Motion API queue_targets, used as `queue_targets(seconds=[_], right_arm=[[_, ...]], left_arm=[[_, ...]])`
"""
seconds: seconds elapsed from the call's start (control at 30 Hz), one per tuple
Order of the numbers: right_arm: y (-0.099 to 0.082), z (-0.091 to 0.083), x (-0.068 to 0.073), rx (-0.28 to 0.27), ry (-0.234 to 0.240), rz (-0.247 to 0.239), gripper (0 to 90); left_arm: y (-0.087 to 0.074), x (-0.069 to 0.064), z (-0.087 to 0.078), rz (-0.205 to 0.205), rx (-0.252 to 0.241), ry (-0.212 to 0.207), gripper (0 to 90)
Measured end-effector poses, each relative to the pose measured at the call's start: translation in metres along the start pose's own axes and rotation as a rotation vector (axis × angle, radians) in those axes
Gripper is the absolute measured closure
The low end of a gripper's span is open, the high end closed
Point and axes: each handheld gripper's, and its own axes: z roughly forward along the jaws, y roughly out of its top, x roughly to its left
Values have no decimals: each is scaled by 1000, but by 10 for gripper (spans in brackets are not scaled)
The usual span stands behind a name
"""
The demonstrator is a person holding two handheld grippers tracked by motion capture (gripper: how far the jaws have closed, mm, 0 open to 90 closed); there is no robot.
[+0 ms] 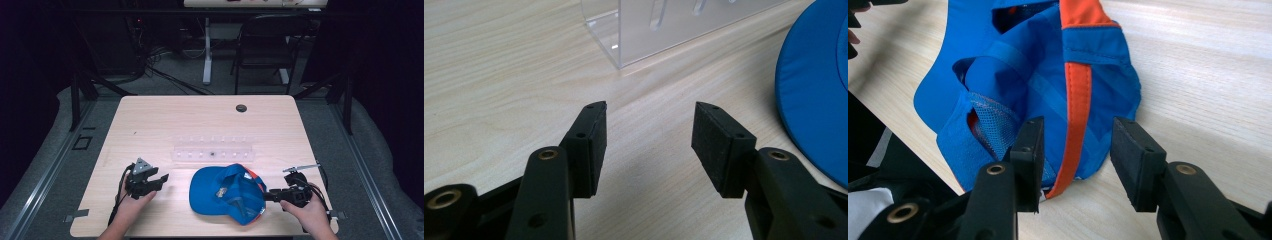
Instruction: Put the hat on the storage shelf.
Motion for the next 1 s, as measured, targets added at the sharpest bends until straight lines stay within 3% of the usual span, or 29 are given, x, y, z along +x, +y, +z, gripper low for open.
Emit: queue_targets(seconds=[0.3,0.53,0.77,0.83,0.87,1.0], right_arm=[[3,12,-2,33,31,29,599],[2,17,-1,56,55,23,612],[5,13,1,45,109,41,651],[5,13,3,19,110,62,658],[7,11,3,37,112,42,660],[9,10,6,48,119,39,680]], left_arm=[[0,1,0,-4,-6,7,486],[0,0,0,-1,-6,7,485],[0,0,0,3,-4,7,485],[0,1,0,3,-5,7,485],[0,0,0,0,-6,8,485],[0,1,0,1,-6,9,484]])
